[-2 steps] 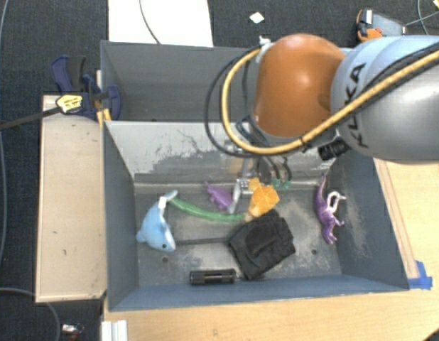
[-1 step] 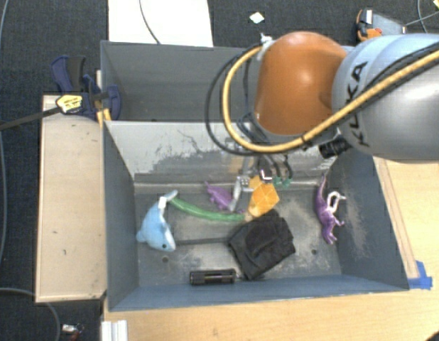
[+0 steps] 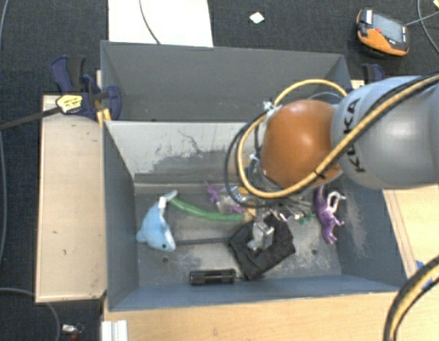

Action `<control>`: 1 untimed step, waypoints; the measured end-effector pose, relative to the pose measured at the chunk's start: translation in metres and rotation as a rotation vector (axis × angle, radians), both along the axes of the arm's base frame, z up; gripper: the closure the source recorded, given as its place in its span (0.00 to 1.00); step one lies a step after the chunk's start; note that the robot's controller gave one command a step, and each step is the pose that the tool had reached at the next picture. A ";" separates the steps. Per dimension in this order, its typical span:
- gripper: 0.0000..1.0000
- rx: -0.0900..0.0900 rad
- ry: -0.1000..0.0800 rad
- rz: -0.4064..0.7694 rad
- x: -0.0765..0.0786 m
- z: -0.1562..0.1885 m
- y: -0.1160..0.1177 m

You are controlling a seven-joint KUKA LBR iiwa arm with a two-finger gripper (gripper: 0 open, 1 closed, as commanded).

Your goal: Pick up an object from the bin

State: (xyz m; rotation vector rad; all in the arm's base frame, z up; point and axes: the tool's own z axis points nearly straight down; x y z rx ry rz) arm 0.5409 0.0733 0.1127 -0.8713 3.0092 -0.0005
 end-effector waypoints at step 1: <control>0.00 0.000 0.007 -0.115 -0.056 0.048 -0.032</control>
Offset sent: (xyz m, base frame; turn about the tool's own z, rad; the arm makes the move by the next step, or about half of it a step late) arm -0.0603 -0.0179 -0.0127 -0.3807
